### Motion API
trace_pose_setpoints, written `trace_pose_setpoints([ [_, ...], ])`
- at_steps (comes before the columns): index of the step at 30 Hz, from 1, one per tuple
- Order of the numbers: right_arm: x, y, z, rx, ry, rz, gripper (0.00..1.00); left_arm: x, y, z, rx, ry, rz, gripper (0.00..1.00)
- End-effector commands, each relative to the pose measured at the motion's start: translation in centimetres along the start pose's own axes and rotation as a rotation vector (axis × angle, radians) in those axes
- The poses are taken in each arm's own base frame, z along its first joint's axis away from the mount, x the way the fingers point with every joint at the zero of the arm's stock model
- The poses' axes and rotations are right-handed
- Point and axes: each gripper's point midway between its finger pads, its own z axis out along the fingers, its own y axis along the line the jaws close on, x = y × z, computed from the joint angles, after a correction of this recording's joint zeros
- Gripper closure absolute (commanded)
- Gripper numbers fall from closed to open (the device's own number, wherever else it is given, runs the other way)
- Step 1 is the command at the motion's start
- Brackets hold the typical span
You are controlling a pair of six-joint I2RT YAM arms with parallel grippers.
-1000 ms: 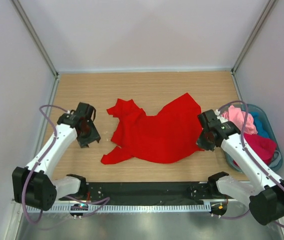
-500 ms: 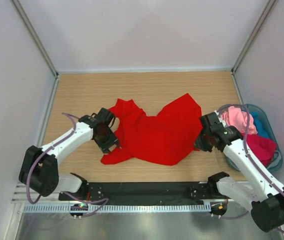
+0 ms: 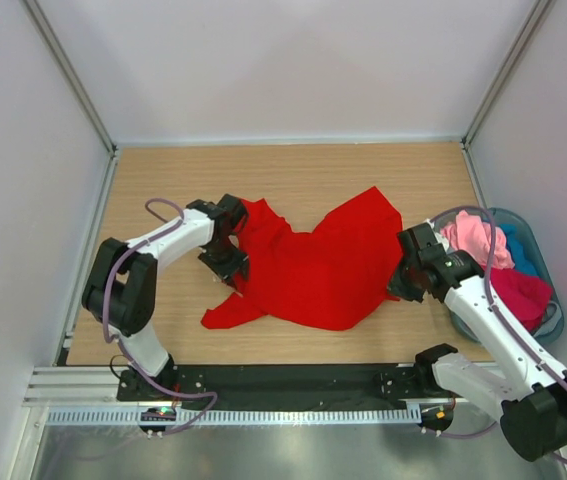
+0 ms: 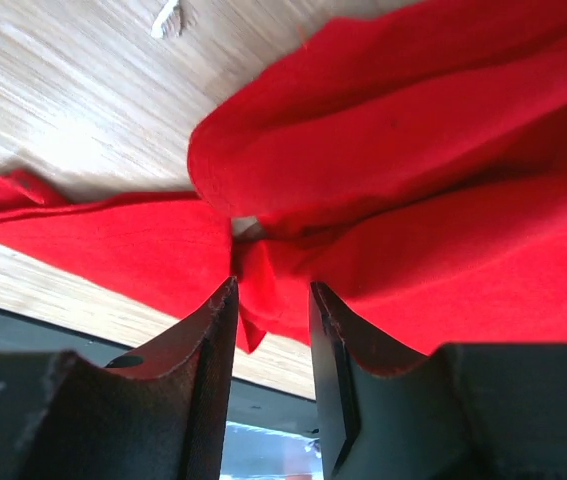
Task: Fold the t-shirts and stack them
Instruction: Flatten the tshirt out
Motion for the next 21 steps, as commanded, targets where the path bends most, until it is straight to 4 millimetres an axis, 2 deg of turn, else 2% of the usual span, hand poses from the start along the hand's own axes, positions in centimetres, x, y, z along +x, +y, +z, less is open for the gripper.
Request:
trace_pose_setpoints([
  [1,-1.8,1.0,-0.8,-0.028,-0.067,-0.015,0.99,-0.8,1.1,-0.2,-0.049,-0.01,-0.051,0.65],
  [10,-2.0,0.9,-0.4,-0.006,-0.063,-0.033,0.99,-0.5,3.1,0.7,-0.088,-0.013,-0.061,0.69],
  [16,-2.2,0.9,-0.3,0.008,-0.065,-0.025,0.99,-0.1,3.1,2.0,-0.098,0.018,-0.06,0.7],
  [21,-2.3,0.9,-0.4,0.012,-0.069,-0.026,0.99,-0.5,3.0,2.9,-0.087,-0.001,-0.063,0.69],
])
